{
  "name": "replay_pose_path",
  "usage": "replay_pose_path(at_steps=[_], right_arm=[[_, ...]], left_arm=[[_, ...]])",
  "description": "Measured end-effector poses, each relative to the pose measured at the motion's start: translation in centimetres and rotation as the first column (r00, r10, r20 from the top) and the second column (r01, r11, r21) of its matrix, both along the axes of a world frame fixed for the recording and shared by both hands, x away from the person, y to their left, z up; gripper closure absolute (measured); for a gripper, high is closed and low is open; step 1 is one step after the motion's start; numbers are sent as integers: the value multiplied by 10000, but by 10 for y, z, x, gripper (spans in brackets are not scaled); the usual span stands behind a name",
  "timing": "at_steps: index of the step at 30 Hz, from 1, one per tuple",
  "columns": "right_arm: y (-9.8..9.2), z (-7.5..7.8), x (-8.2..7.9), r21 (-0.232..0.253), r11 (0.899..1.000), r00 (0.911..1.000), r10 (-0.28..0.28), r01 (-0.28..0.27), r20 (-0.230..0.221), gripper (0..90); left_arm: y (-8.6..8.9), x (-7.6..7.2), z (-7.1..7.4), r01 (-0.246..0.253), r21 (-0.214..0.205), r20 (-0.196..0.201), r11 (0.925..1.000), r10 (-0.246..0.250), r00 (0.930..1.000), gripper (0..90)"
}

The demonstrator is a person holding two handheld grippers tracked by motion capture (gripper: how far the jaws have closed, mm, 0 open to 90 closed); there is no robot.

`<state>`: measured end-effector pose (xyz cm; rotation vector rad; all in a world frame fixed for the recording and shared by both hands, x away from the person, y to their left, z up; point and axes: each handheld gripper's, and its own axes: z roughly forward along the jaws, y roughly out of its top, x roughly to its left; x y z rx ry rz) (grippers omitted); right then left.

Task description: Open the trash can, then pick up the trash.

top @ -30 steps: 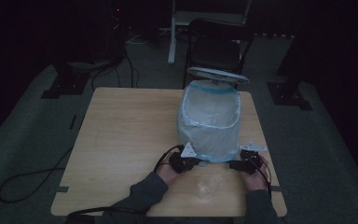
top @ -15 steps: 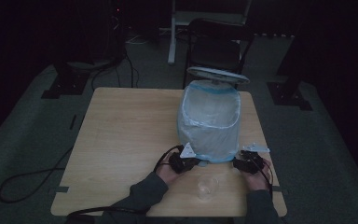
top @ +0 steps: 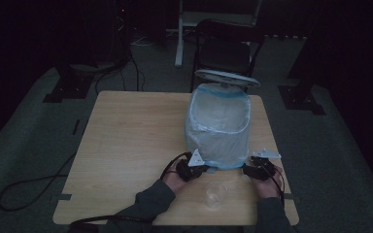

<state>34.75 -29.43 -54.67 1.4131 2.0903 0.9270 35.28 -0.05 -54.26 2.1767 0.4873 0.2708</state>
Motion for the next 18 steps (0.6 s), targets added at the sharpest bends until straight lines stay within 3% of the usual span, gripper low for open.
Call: replay_pose_path(at_steps=[18], right_arm=[[1, 3, -3, -145, 9999, 9999, 41, -44, -161, 437]], left_arm=[[0, 0, 0, -7, -7, -11, 10000, 7, 10000, 900]])
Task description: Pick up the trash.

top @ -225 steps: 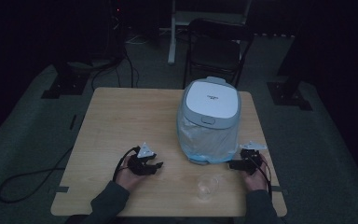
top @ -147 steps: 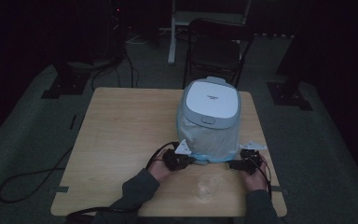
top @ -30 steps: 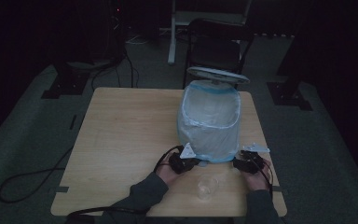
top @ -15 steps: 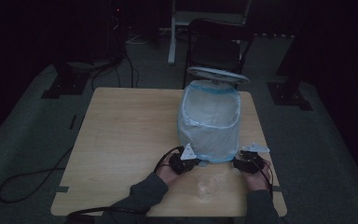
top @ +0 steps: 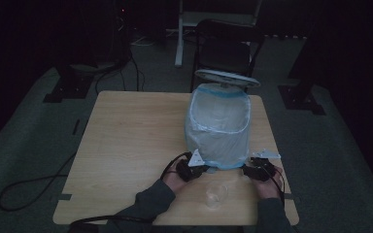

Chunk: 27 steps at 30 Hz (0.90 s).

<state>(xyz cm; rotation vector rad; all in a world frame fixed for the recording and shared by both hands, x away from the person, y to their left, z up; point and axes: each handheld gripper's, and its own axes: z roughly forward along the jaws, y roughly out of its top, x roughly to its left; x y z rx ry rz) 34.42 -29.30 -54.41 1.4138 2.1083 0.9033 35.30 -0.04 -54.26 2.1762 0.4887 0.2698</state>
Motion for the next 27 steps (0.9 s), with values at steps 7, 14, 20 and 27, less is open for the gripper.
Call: replay_pose_path(at_steps=[7, 14, 20, 27], right_arm=[[-1, 12, -7, 216, 9996, 9997, 188, -191, 168, 468], [-1, 21, -20, 789, 9931, 9962, 872, -866, -33, 500], [-4, 31, -35, 1339, 9838, 9929, 1170, -1191, 232, 503], [2, 43, -49, 1818, 9674, 9842, 1717, -1766, 426, 514]], left_arm=[[0, 0, 0, 3, 6, 9, 10000, -3, 10000, 900], [0, -1, 0, -11, 37, 36, 10000, 11, 10000, 900], [0, 0, 0, -6, 31, 24, 10000, 6, 10000, 900], [0, -1, 0, -27, 33, 34, 10000, 27, 10000, 900]])
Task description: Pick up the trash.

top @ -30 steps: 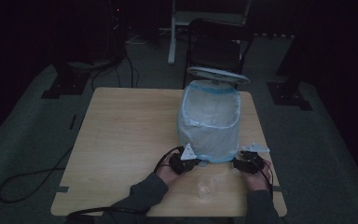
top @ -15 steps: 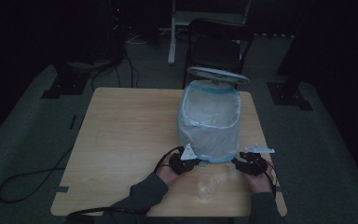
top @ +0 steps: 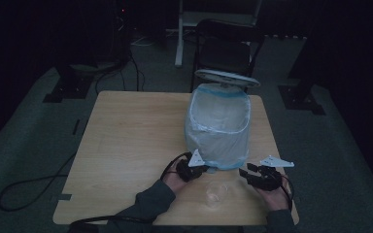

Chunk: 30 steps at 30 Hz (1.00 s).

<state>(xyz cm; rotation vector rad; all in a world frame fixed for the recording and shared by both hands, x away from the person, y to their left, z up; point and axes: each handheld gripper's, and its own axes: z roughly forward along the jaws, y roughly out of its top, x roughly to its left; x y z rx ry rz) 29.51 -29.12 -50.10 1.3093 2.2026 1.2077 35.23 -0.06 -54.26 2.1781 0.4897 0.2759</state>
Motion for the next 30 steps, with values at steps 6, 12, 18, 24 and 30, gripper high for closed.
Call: replay_pose_path(at_steps=[6, 12, 18, 24, 30], right_arm=[[8, 12, -6, 473, 9974, 9985, 536, -539, 81, 506], [17, 19, -10, 680, 9925, 9948, 1004, -1012, 146, 487], [24, 26, -13, 1067, 9829, 9887, 1485, -1497, 195, 480], [32, 32, -17, 1312, 9683, 9771, 2105, -2126, 300, 473], [41, 35, -18, 1594, 9429, 9559, 2930, -2926, 213, 462]], left_arm=[[0, 0, 0, -35, 1, 2, 10000, 35, 10000, 900], [0, 0, 0, -32, 12, 28, 10000, 32, 10000, 900], [0, 0, 0, -50, -20, 5, 10000, 50, 10000, 900], [0, 0, 0, -47, -13, -1, 10000, 47, 10000, 900], [0, 0, 0, -59, -50, -36, 10000, 58, 10000, 900]])
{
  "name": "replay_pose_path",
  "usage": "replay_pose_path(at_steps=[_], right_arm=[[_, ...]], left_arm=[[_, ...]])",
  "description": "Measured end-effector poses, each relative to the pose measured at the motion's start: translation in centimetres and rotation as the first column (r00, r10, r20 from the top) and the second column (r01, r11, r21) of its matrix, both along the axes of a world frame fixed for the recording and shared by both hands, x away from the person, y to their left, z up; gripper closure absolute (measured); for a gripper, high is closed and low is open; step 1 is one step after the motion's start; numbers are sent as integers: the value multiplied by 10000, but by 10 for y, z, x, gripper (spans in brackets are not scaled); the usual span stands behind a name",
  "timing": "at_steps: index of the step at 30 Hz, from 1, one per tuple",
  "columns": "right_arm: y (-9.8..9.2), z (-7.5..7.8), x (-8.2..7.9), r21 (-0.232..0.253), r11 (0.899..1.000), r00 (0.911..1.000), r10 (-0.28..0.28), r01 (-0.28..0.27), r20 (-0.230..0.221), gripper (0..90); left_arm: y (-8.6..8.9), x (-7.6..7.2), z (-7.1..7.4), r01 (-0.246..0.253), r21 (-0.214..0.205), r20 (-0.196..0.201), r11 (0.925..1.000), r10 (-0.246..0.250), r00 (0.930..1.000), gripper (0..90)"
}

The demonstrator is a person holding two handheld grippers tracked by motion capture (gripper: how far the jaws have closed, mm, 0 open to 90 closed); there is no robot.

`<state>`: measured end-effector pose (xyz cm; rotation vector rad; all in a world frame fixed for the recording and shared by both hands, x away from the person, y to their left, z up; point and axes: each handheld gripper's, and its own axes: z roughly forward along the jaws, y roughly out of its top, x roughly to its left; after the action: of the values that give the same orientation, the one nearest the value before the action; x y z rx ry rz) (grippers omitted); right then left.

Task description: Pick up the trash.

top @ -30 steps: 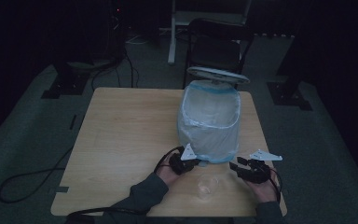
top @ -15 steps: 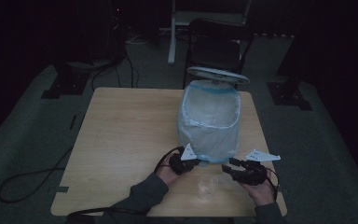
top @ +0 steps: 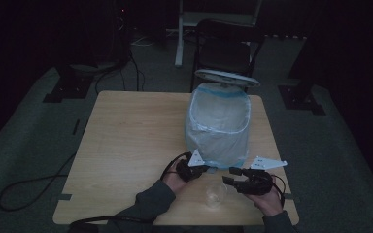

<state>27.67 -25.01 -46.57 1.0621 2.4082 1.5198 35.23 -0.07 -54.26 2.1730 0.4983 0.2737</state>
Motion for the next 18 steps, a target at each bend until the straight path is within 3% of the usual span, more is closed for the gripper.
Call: replay_pose_path(at_steps=[4, 8, 11, 13, 14, 17, 18], right_arm=[[6, -1, 1, -181, 9993, 9994, 337, -338, -74, 461], [13, -4, 2, -660, 9944, 9963, 800, -819, -319, 523], [16, -9, 3, -911, 9877, 9909, 1225, -1272, -552, 664], [16, -10, 3, -988, 9864, 9905, 1269, -1317, -534, 717], [16, -11, 3, -1126, 9846, 9905, 1287, -1335, -489, 817], [14, -11, 3, -1204, 9862, 9932, 1099, -1137, -378, 840], [12, -10, 3, -1274, 9885, 9966, 797, -815, -191, 845]], left_arm=[[0, 0, 0, 6, 26, 18, 10000, -6, 10000, 900], [0, 0, 0, 4, 28, 17, 10000, -4, 10000, 900], [0, 0, 0, -1, 22, 20, 10000, 1, 10000, 900], [0, 0, 0, -2, 22, 20, 10000, 2, 10000, 900], [0, 0, 0, 1, 25, 21, 10000, -1, 10000, 900], [0, 0, 0, 5, 29, 24, 10000, -5, 10000, 900], [0, 0, 0, 4, 31, 27, 10000, -4, 10000, 900]])
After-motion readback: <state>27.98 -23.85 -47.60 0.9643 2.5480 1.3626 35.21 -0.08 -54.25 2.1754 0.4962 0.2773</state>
